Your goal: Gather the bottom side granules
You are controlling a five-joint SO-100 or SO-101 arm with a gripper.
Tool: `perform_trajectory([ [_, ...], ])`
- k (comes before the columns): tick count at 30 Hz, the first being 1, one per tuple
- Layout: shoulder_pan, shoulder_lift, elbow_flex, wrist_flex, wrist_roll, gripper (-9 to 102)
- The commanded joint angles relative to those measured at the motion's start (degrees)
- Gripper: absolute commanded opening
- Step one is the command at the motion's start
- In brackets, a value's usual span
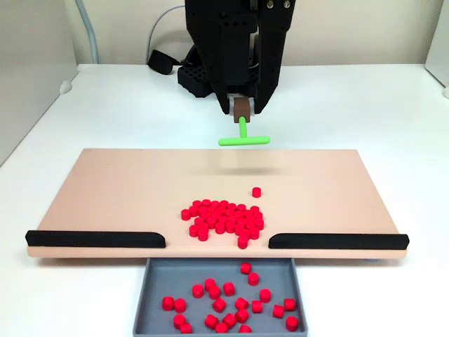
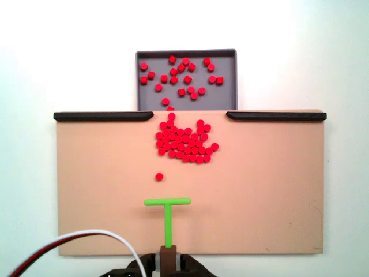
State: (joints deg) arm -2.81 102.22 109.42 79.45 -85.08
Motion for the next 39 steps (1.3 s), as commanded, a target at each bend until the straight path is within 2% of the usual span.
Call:
perform_trajectory([
  [1,-0.53,0.53,2.2,-2.72,0.88,0],
  [16,-0.79,1.05,10.72,-10.9,2.99,0],
  [39,-1.58,-5.98,9.58,-13.62,2.55,0],
])
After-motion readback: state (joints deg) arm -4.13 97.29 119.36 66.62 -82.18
